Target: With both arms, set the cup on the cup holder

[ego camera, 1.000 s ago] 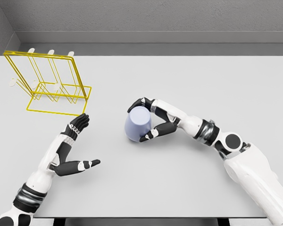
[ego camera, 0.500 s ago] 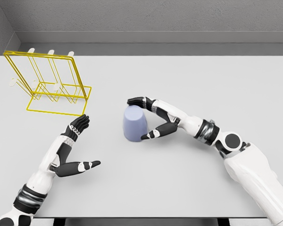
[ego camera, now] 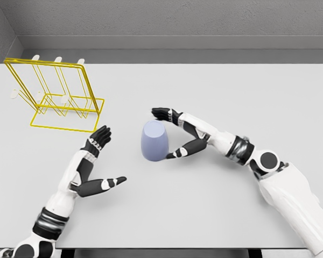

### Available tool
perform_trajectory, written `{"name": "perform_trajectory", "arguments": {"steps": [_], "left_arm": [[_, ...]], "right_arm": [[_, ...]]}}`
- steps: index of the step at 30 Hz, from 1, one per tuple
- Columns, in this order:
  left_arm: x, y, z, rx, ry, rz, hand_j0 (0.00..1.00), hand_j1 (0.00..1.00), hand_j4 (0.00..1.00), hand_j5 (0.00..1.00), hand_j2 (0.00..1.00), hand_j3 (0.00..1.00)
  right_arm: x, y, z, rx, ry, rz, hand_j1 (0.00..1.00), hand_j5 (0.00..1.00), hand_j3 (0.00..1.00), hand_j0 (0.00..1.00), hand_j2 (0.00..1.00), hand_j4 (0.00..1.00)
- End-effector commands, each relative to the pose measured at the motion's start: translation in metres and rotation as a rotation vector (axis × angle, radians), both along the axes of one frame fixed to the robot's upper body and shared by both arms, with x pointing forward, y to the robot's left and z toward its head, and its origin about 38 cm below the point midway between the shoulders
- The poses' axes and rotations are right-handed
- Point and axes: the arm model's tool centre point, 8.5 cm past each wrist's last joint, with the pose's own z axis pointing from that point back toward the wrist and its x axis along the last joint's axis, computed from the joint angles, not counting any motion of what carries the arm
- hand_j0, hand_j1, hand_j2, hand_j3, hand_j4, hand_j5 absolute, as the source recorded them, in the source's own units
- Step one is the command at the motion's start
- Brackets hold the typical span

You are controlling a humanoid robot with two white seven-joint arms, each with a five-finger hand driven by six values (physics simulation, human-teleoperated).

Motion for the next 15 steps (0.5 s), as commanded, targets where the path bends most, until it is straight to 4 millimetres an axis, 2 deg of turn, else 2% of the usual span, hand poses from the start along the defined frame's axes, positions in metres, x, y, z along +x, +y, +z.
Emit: {"name": "perform_trajectory", "arguments": {"steps": [1, 6, 10, 12, 13, 15], "left_arm": [[0.002, -0.009, -0.003, -0.009, 0.025, 0.009, 1.00, 1.00, 1.00, 1.00, 1.00, 1.00], [0.011, -0.017, -0.002, -0.003, 0.034, 0.012, 1.00, 1.00, 1.00, 1.00, 1.00, 1.00], [0.014, -0.017, -0.013, 0.054, 0.119, 0.027, 1.00, 1.00, 1.00, 1.00, 1.00, 1.00], [0.022, -0.017, -0.013, 0.085, 0.137, 0.031, 1.00, 1.00, 1.00, 1.00, 1.00, 1.00], [0.022, -0.019, -0.013, 0.078, 0.140, 0.031, 1.00, 1.00, 1.00, 1.00, 1.00, 1.00], [0.024, -0.023, -0.015, 0.081, 0.160, 0.035, 1.00, 1.00, 1.00, 1.00, 1.00, 1.00]], "right_arm": [[0.004, -0.014, 0.001, 0.003, -0.006, -0.033, 1.00, 1.00, 1.00, 1.00, 1.00, 1.00], [0.008, -0.042, 0.009, -0.019, -0.039, -0.072, 1.00, 1.00, 1.00, 1.00, 1.00, 1.00], [0.014, -0.096, 0.030, -0.071, -0.102, -0.150, 1.00, 1.00, 1.00, 1.00, 1.00, 1.00], [0.014, -0.133, 0.045, -0.120, -0.154, -0.191, 1.00, 1.00, 1.00, 1.00, 1.00, 1.00], [0.018, -0.145, 0.056, -0.112, -0.175, -0.223, 1.00, 1.00, 1.00, 1.00, 1.00, 1.00], [0.017, -0.158, 0.061, -0.132, -0.184, -0.243, 1.00, 1.00, 1.00, 1.00, 1.00, 1.00]]}}
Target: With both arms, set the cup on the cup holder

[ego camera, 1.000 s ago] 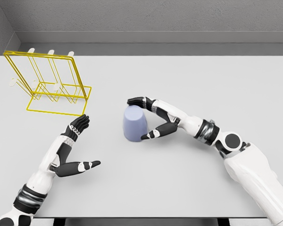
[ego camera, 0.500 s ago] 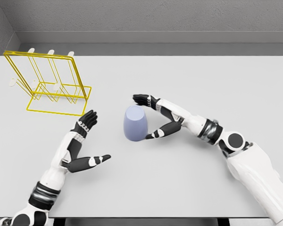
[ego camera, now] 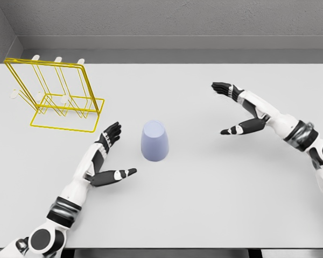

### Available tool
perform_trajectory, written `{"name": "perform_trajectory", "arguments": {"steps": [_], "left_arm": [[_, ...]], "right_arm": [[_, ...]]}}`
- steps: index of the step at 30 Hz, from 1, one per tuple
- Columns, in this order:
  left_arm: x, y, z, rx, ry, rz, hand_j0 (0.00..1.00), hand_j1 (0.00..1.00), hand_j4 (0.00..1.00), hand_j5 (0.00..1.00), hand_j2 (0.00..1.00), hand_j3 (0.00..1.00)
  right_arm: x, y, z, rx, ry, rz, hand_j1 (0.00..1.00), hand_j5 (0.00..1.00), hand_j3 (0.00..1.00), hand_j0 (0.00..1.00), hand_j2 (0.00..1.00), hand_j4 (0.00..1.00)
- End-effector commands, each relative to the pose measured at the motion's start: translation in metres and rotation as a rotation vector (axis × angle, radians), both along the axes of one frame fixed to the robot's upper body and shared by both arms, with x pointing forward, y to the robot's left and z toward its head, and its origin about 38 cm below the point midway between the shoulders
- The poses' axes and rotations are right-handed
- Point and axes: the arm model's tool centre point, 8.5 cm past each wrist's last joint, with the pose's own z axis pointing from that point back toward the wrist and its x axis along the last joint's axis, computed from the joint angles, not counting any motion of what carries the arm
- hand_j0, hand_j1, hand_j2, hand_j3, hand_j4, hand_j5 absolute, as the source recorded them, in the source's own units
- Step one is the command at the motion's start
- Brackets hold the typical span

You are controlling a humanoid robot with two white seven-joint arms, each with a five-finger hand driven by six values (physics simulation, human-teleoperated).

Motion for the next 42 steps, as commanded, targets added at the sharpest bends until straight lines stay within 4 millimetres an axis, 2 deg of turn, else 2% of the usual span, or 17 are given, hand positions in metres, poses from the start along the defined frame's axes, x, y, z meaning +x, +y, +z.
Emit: {"name": "perform_trajectory", "arguments": {"steps": [1, 4, 5, 6, 7, 11, 14, 16, 18, 21, 26, 42], "left_arm": [[0.001, -0.004, -0.007, 0.021, 0.050, 0.007, 1.00, 1.00, 1.00, 1.00, 1.00, 1.00], [0.010, -0.013, -0.006, 0.006, 0.043, 0.013, 1.00, 1.00, 1.00, 1.00, 1.00, 1.00], [0.010, -0.015, -0.007, 0.003, 0.046, 0.015, 1.00, 1.00, 1.00, 1.00, 1.00, 1.00], [0.011, -0.018, -0.008, -0.007, 0.050, 0.019, 1.00, 1.00, 1.00, 1.00, 1.00, 1.00], [0.013, -0.020, -0.009, -0.012, 0.051, 0.020, 1.00, 1.00, 1.00, 1.00, 1.00, 1.00], [0.020, -0.025, -0.011, -0.018, 0.050, 0.026, 1.00, 1.00, 1.00, 1.00, 1.00, 1.00], [0.021, -0.035, -0.014, -0.007, 0.039, 0.021, 1.00, 1.00, 1.00, 1.00, 1.00, 1.00], [0.022, -0.040, -0.014, -0.010, 0.033, 0.016, 1.00, 1.00, 1.00, 1.00, 1.00, 1.00], [0.022, -0.045, -0.012, -0.014, 0.026, 0.017, 1.00, 1.00, 1.00, 1.00, 1.00, 1.00], [0.025, -0.046, -0.011, -0.011, 0.021, 0.015, 1.00, 1.00, 1.00, 1.00, 1.00, 1.00], [0.027, -0.051, -0.010, -0.024, 0.020, 0.012, 1.00, 1.00, 1.00, 1.00, 1.00, 1.00], [0.032, -0.060, -0.009, -0.040, 0.016, 0.006, 1.00, 1.00, 1.00, 1.00, 1.00, 1.00]], "right_arm": [[0.000, -0.029, 0.015, -0.030, -0.030, -0.041, 1.00, 1.00, 1.00, 1.00, 1.00, 1.00], [-0.003, -0.057, 0.031, -0.104, -0.062, -0.057, 1.00, 1.00, 1.00, 1.00, 1.00, 1.00], [-0.003, -0.060, 0.032, -0.110, -0.062, -0.060, 1.00, 1.00, 1.00, 1.00, 1.00, 1.00], [-0.004, -0.059, 0.027, -0.121, -0.049, -0.052, 1.00, 1.00, 1.00, 1.00, 1.00, 1.00], [-0.007, -0.053, 0.015, -0.136, -0.018, -0.032, 1.00, 1.00, 1.00, 1.00, 1.00, 1.00], [-0.011, -0.047, -0.001, -0.146, 0.022, -0.018, 1.00, 1.00, 1.00, 1.00, 1.00, 1.00], [-0.007, -0.059, 0.002, -0.145, 0.023, -0.052, 1.00, 1.00, 1.00, 1.00, 1.00, 1.00], [-0.008, -0.073, -0.009, -0.149, 0.059, -0.095, 1.00, 1.00, 1.00, 1.00, 1.00, 1.00], [-0.011, -0.074, -0.017, -0.144, 0.078, -0.100, 1.00, 1.00, 1.00, 1.00, 1.00, 1.00], [-0.011, -0.074, -0.018, -0.142, 0.081, -0.103, 1.00, 1.00, 1.00, 1.00, 1.00, 1.00], [-0.011, -0.089, -0.014, -0.098, 0.088, -0.148, 1.00, 1.00, 1.00, 1.00, 1.00, 1.00], [-0.010, -0.088, -0.020, -0.081, 0.102, -0.160, 1.00, 1.00, 1.00, 1.00, 1.00, 1.00]]}}
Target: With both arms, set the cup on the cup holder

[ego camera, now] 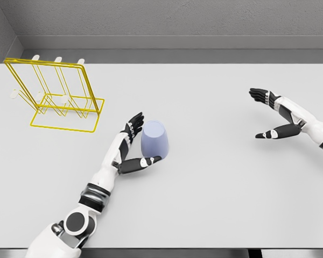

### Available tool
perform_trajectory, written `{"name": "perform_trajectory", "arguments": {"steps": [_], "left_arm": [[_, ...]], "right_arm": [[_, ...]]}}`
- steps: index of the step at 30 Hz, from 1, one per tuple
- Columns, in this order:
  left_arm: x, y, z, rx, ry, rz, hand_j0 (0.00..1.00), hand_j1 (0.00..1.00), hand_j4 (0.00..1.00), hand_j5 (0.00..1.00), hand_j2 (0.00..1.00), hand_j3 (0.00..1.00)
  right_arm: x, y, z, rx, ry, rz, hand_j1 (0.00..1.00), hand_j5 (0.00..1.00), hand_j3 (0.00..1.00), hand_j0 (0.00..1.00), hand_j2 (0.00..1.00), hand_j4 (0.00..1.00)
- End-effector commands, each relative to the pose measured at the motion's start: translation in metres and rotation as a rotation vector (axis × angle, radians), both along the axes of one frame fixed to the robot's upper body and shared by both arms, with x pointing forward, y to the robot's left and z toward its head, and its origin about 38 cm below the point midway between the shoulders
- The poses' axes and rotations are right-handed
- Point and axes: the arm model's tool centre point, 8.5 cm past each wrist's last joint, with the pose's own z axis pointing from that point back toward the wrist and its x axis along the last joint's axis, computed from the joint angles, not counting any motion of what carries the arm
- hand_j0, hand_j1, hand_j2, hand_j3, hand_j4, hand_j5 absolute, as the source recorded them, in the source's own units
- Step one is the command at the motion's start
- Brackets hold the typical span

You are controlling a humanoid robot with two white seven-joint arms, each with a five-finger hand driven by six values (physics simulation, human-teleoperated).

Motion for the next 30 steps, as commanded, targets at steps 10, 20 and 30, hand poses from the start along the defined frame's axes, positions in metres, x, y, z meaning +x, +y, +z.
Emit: {"name": "perform_trajectory", "arguments": {"steps": [10, 20, 30], "left_arm": [[0.005, -0.011, -0.004, -0.006, 0.005, 0.005, 1.00, 1.00, 1.00, 1.00, 1.00, 1.00], [0.009, -0.019, -0.004, -0.015, 0.006, 0.006, 1.00, 1.00, 1.00, 1.00, 1.00, 1.00], [0.012, -0.023, -0.005, -0.020, 0.009, 0.009, 1.00, 1.00, 1.00, 1.00, 1.00, 1.00]], "right_arm": [[0.002, 0.009, -0.005, 0.021, 0.006, 0.008, 1.00, 1.00, 1.00, 1.00, 1.00, 1.00], [0.003, 0.005, -0.008, 0.024, 0.014, -0.012, 1.00, 1.00, 1.00, 1.00, 1.00, 1.00], [0.004, 0.004, -0.008, 0.028, 0.015, -0.019, 1.00, 1.00, 1.00, 1.00, 1.00, 1.00]]}}
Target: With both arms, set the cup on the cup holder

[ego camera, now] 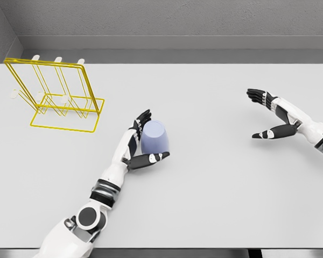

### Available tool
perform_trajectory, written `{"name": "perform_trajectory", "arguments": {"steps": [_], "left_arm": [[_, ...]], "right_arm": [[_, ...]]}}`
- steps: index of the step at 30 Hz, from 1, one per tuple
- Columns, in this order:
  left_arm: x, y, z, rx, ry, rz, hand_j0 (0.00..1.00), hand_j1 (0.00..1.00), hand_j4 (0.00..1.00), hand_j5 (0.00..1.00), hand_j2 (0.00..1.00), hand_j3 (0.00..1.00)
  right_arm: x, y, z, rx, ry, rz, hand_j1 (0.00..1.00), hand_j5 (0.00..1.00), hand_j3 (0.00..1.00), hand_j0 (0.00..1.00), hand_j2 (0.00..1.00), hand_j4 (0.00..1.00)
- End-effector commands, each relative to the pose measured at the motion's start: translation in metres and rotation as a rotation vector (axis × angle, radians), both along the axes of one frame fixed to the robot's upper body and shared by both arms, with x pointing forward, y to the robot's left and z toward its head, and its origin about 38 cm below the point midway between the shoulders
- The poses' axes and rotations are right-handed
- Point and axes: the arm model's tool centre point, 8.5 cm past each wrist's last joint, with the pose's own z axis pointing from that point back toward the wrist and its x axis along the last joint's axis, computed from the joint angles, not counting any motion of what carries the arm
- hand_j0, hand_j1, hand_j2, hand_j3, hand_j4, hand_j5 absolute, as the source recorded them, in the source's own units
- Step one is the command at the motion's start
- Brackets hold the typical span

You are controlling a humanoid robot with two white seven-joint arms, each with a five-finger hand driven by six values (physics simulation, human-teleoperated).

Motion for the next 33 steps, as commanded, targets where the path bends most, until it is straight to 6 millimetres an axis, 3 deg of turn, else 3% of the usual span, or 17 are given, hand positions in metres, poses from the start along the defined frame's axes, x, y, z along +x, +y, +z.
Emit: {"name": "perform_trajectory", "arguments": {"steps": [1, 10, 21, 33], "left_arm": [[-0.0001, -0.0016, -0.0021, 0.000, 0.005, 0.000, 1.00, 1.00, 1.00, 1.00, 1.00, 1.00], [0.0017, -0.0057, -0.0024, 0.006, 0.004, -0.010, 0.99, 0.99, 0.99, 0.99, 0.99, 0.99], [0.0019, -0.0055, -0.0019, 0.022, -0.007, -0.009, 0.73, 0.73, 0.73, 0.73, 0.73, 0.73], [0.0009, -0.0041, -0.0007, 0.019, -0.010, -0.007, 0.67, 0.67, 0.67, 0.67, 0.67, 0.67]], "right_arm": [[0.0003, -0.0005, 0.0010, 0.007, -0.001, -0.003, 1.00, 1.00, 1.00, 1.00, 1.00, 1.00], [0.0004, 0.0001, 0.0007, 0.008, -0.001, -0.003, 1.00, 1.00, 1.00, 1.00, 1.00, 1.00], [0.0003, -0.0005, 0.0010, 0.007, -0.001, -0.003, 1.00, 1.00, 1.00, 1.00, 1.00, 1.00], [0.0001, -0.0013, 0.0004, 0.006, 0.001, -0.006, 1.00, 1.00, 1.00, 1.00, 1.00, 1.00]]}}
